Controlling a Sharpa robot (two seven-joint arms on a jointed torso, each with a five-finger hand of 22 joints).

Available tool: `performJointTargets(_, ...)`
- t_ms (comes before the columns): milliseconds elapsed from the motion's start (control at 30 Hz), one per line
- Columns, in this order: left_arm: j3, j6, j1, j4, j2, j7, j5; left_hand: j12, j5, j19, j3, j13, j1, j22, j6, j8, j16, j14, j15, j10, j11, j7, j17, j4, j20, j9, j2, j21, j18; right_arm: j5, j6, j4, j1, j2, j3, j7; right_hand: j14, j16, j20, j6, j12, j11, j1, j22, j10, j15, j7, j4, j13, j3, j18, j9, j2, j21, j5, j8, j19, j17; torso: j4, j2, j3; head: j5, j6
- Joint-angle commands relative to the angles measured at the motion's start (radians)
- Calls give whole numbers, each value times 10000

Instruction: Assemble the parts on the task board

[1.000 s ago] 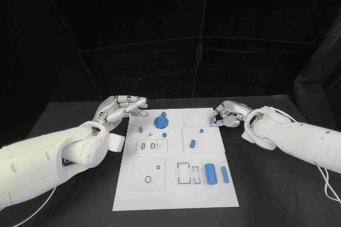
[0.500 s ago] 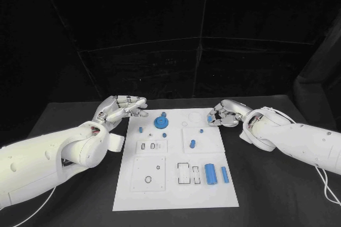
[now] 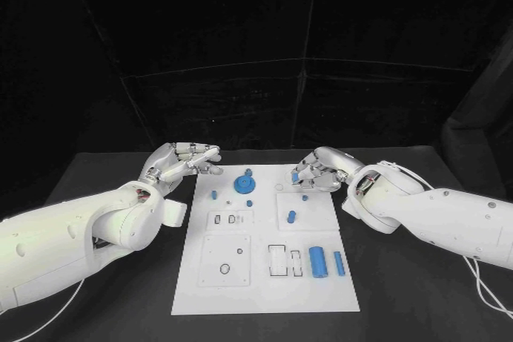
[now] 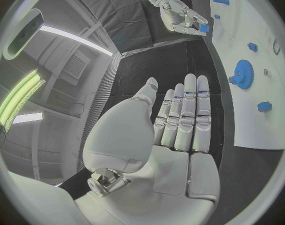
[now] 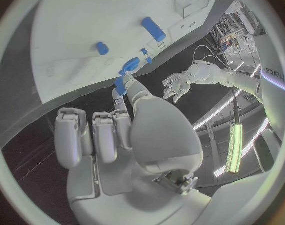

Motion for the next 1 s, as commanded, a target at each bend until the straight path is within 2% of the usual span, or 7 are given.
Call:
performJointTargets(33,9,96,39,-63,58,44,-5,-46,34,45,20,15,19,-9,76,-50,-69,-74,6,39,29,10,15,-64,54,-14,53,-64,139,-824,-185,124,30,396,2,-923,887,17,-92,366,19,-51,-104,1155,264,-70,-247,96,1514,169,-64,38,29,27,-26,92,291,2043,53,-58,-63,107,-76)
performJointTargets(167,9,83,76,-137,115,49,53,-46,34,47,21,16,22,-11,80,-50,-71,-73,5,44,27,7,19,-68,53,-13,56,-66,140,-1272,-164,133,30,988,-7,-1185,886,16,-92,371,23,-52,-111,1158,267,-72,-250,98,1518,176,-65,39,31,28,-24,94,293,2041,81,-69,-87,167,-145)
performJointTargets(267,9,79,109,-188,163,50,86,-46,34,47,21,16,22,-11,80,-50,-71,-73,5,44,27,7,19,-68,53,-13,56,-66,140,-1447,-121,38,4,1439,-15,-1384,883,7,-96,387,28,-62,-132,1157,273,-78,-261,101,1523,217,-64,38,45,27,-3,97,293,2025,110,-77,-113,136,-231)
performJointTargets(500,9,87,172,-234,237,48,110,-46,34,47,21,16,22,-11,80,-50,-71,-73,5,44,27,7,19,-68,53,-13,56,-66,140,-1753,273,-168,-174,2194,-57,-1677,873,-16,-102,327,-6,-52,-237,1147,254,-77,-238,105,1501,256,-62,14,-44,21,5,50,291,1981,72,-68,-91,294,-294)
performJointTargets(567,9,89,181,-248,254,49,111,-46,34,47,21,16,22,-11,80,-50,-71,-73,5,44,27,7,19,-68,53,-13,56,-66,140,-1857,362,-171,-230,2318,-118,-1729,870,-23,-100,318,-14,-45,-288,1144,249,-73,-231,116,1496,259,-62,9,-82,19,-15,40,290,1970,68,-73,-84,334,-315)
performJointTargets(733,9,94,196,-268,284,50,113,-47,34,53,27,19,30,-13,92,-49,-75,-69,2,59,21,1,30,-80,52,-11,66,-69,140,-2041,374,-173,-345,2550,-273,-1743,871,-23,-99,315,-13,-41,-328,1140,249,-69,-227,128,1498,262,-61,5,-106,17,-20,34,289,1970,66,-57,-78,385,-315)
performJointTargets(1000,9,110,204,-277,299,45,114,-48,34,55,27,19,30,-14,95,-50,-76,-68,1,62,20,1,33,-83,51,-11,67,-70,141,-2239,480,-245,-510,2748,-332,-1803,868,-29,-96,320,-21,-38,-403,1139,244,-65,-225,154,1494,264,-61,3,-150,15,-5,29,289,1960,76,-62,-73,420,-361)
